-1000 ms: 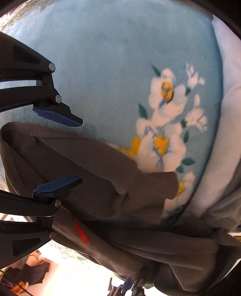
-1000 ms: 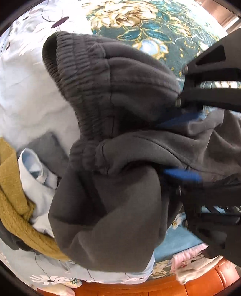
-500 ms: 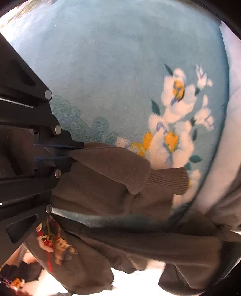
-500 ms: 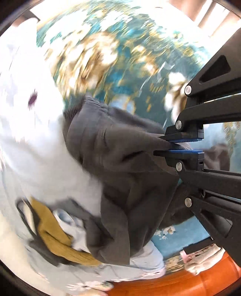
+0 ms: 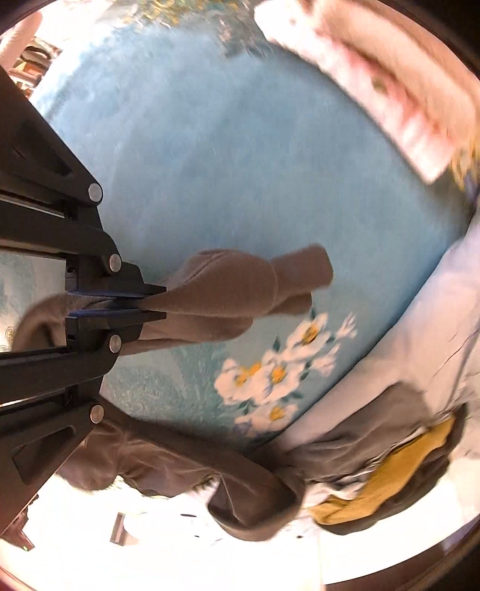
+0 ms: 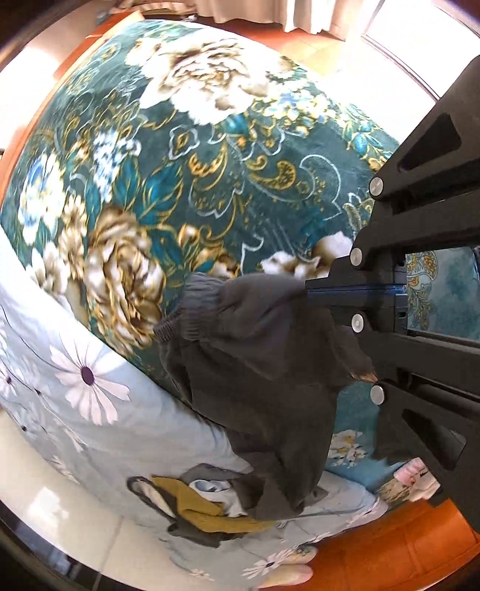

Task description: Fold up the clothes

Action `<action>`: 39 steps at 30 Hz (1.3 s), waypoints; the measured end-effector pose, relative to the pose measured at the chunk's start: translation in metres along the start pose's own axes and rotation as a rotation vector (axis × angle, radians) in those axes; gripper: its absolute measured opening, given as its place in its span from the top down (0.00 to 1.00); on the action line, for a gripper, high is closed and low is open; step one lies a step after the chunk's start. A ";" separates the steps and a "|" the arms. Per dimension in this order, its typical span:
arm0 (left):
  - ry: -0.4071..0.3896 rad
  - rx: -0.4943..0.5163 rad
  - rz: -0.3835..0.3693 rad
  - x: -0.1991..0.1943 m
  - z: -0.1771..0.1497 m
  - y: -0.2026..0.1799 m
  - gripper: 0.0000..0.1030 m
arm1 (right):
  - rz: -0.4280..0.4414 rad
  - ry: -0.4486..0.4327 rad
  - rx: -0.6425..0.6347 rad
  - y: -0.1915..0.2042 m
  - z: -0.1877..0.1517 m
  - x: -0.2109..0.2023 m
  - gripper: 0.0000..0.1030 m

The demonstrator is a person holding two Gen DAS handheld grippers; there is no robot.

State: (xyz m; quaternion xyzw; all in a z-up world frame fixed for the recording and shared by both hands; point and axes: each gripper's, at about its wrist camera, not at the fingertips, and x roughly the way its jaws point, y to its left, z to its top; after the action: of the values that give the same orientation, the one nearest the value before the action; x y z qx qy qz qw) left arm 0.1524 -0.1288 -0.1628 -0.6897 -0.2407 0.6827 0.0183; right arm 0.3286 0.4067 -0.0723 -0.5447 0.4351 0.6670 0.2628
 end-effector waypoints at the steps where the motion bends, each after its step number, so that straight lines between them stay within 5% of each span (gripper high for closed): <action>1: -0.007 -0.009 0.003 -0.004 0.000 0.003 0.95 | 0.015 -0.001 0.005 -0.003 -0.002 0.000 1.00; 14: -0.115 -0.131 0.060 -0.046 -0.016 0.010 0.95 | 0.211 0.098 0.074 -0.060 0.014 0.068 0.97; 16: -0.132 -0.180 0.061 -0.048 -0.025 0.005 0.95 | 0.213 0.107 0.089 -0.075 0.022 0.081 0.78; 18: -0.149 -0.240 0.050 -0.049 -0.033 0.001 0.95 | 0.234 0.124 0.115 -0.091 0.029 0.097 0.46; 20: -0.157 -0.274 0.054 -0.050 -0.040 -0.002 0.95 | 0.258 0.158 0.136 -0.104 0.034 0.118 0.40; 27: -0.181 -0.319 0.115 -0.053 -0.056 -0.009 0.95 | 0.320 0.225 0.122 -0.107 0.039 0.170 0.37; 34: -0.197 -0.346 0.125 -0.061 -0.059 -0.004 0.95 | 0.288 0.247 0.152 -0.096 0.042 0.192 0.35; 36: -0.201 -0.346 0.123 -0.062 -0.059 -0.005 0.95 | 0.307 0.262 0.184 -0.095 0.043 0.192 0.56; 39: -0.206 -0.345 0.113 -0.064 -0.056 -0.005 0.95 | 0.312 0.251 0.214 -0.088 0.045 0.187 0.68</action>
State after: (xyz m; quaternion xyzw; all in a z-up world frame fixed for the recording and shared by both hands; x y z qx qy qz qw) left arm 0.2073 -0.1299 -0.0972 -0.6214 -0.3156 0.6983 -0.1633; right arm 0.3289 0.4652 -0.2759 -0.5183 0.6118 0.5767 0.1565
